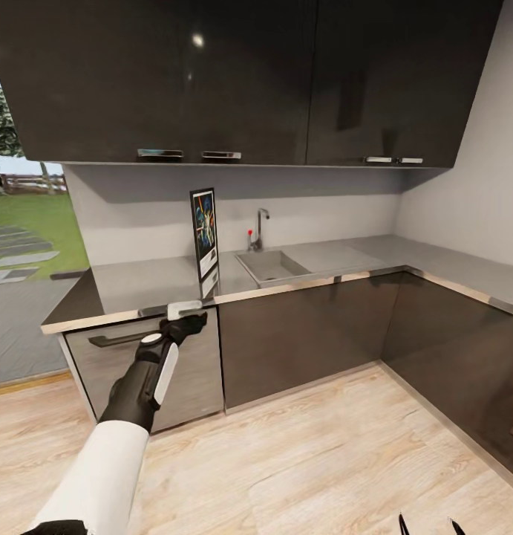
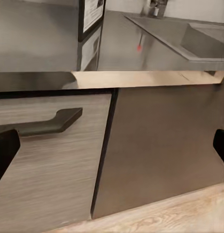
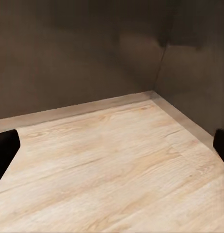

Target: Pick up the poster from the kitchen countertop and hang it on one of the wall nails in the kitchen.

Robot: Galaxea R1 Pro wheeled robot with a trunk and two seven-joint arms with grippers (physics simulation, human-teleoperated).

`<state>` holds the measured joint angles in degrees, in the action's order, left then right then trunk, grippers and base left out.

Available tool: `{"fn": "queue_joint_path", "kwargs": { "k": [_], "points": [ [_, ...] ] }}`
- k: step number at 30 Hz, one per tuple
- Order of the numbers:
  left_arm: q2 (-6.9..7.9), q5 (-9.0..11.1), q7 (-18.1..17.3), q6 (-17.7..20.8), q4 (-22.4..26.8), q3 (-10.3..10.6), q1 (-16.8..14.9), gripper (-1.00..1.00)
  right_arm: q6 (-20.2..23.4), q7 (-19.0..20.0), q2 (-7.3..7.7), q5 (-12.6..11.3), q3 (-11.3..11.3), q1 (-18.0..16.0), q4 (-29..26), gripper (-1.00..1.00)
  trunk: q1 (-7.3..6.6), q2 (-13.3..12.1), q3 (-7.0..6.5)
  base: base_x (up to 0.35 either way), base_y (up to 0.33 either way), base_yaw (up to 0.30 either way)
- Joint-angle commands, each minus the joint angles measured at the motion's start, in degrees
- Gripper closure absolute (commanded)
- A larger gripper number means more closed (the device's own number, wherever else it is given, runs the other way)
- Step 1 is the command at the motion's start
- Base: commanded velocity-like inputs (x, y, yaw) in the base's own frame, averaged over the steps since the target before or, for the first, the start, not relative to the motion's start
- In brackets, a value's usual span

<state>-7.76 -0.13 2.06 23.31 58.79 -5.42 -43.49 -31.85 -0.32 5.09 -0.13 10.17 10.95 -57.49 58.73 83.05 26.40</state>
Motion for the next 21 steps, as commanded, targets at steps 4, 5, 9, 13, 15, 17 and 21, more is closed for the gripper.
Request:
{"fn": "queue_joint_path", "kwargs": {
  "k": [4, 5, 9, 13, 15, 17, 21],
  "points": [
    [-0.13, 0.0, 0.1, -0.2, 0.1, -0.1, -0.4, -1.0, -0.1, 0.0, -0.12, 0.0, 0.1, 1.0, -0.1, -1.0, 0.0, 0.0, 0.05, 0.058, 0.0, 0.0],
    [-0.13, 0.0, 0.1, -0.2, 0.2, -0.2, -0.4, -1.0, -0.2, 0.0, -0.13, 0.0, 0.1, 1.1, -0.1, -1.0, 0.0, 0.0, 0.05, 0.18, 0.0, 0.0],
    [-0.14, 0.0, 0.1, -0.3, 0.5, -0.2, -0.5, -1.0, -0.2, -0.1, -0.16, 0.0, 0.1, 1.3, 0.1, -1.0, 0.0, 0.0, 0.05, 0.272, 0.0, 0.0],
    [-0.15, 0.0, 0.0, -0.4, 0.6, -0.2, -0.5, -1.0, -0.2, -0.1, -0.17, 0.0, 0.1, 1.3, 0.2, -1.0, 0.0, 0.0, 0.05, 0.315, 0.0, 0.0],
    [-0.13, 0.0, 0.0, -0.4, 0.7, -0.2, -0.5, -1.0, -0.2, -0.1, -0.17, 0.0, 0.1, 1.3, 0.2, -1.0, 0.0, 0.0, 0.05, 0.33, 0.0, 0.0],
    [-0.1, 0.0, 0.0, -0.4, 0.7, -0.2, -0.5, -1.0, -0.2, -0.1, -0.17, 0.0, 0.1, 1.3, 0.3, -1.0, 0.0, 0.0, 0.05, 0.332, 0.0, 0.0],
    [-0.07, 0.0, 0.0, -0.4, 0.8, -0.3, -0.5, -1.0, -0.2, -0.2, -0.17, 0.1, 0.1, 1.4, 0.3, -1.0, 0.0, 0.0, 0.05, 0.334, 0.0, 0.0]
  ]
}}
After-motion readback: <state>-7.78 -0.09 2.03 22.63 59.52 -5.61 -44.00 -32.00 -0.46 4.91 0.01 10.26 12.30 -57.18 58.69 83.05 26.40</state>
